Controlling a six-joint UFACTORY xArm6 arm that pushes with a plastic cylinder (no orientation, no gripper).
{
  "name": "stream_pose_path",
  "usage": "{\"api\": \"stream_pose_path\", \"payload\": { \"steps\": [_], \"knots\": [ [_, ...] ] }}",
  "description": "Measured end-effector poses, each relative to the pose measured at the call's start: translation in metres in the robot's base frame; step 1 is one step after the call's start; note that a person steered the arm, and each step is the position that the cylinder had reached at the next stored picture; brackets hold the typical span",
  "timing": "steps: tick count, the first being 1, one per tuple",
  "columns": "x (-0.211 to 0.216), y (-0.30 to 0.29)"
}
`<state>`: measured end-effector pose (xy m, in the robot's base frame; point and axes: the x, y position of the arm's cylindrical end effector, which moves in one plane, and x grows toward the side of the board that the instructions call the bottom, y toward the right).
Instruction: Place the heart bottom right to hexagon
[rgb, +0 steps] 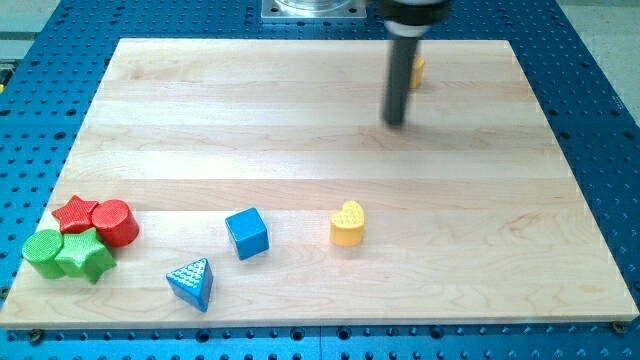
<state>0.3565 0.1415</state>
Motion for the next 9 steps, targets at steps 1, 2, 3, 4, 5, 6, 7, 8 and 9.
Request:
{"api": "stream_pose_path", "payload": {
  "steps": [1,2,3,4,5,6,7,8,9],
  "knots": [
    [-0.039,0.077],
    [-0.075,0.034],
    [-0.075,-0.016],
    [-0.001,0.019],
    [0.124,0.011],
    [0.186,-0.069],
    [0.176,-0.111],
    [0.245,-0.115],
    [0.197,-0.149]
  ]
}}
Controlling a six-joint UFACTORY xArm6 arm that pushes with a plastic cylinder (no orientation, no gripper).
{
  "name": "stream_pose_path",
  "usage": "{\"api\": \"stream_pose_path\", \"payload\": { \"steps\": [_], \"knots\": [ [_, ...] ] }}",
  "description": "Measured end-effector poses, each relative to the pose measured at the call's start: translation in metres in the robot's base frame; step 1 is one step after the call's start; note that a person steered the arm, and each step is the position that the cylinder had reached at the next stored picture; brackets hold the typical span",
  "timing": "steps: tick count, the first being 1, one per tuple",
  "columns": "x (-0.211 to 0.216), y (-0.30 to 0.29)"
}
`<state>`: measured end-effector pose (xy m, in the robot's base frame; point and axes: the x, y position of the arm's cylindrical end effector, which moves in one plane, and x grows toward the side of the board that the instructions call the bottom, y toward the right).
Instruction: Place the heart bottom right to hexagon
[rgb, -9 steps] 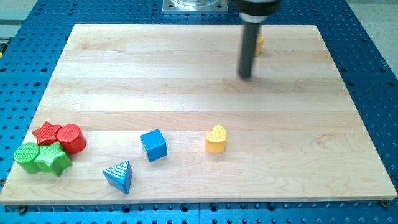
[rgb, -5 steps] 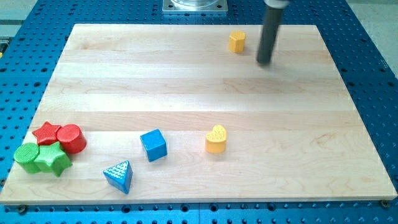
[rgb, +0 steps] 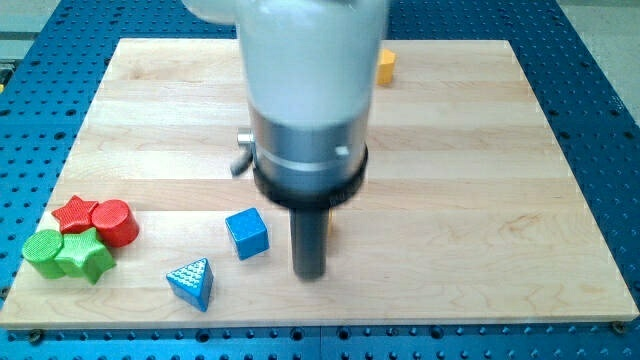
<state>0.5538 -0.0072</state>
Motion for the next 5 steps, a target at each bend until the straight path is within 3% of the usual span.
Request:
{"api": "stream_pose_path", "payload": {
  "steps": [1,2,3,4,5],
  "knots": [
    [-0.052,0.025],
    [-0.042,0.045],
    [-0.022,0.016],
    [-0.101,0.08],
    [-0.117,0.109]
  ]
}}
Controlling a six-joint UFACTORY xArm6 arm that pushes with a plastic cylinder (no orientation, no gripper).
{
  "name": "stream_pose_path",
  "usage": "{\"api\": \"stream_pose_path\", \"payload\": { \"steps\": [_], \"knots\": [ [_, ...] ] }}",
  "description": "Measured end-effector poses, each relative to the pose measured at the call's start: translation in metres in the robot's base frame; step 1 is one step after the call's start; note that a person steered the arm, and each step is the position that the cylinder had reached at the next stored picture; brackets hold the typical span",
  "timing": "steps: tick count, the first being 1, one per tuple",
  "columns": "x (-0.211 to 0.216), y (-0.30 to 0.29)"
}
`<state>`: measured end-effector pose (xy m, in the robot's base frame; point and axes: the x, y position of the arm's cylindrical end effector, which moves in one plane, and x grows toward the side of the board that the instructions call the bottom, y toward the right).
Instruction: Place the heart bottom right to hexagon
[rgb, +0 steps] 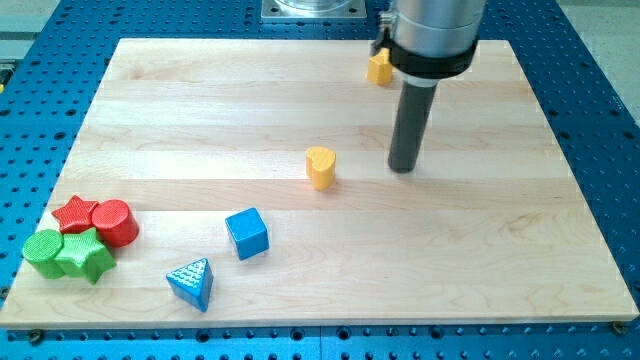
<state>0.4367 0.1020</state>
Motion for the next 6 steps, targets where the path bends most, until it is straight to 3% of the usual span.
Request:
{"api": "stream_pose_path", "payload": {
  "steps": [2,5,6],
  "knots": [
    [0.068,-0.049],
    [-0.046,-0.149],
    [-0.057,-0.193]
  ]
}}
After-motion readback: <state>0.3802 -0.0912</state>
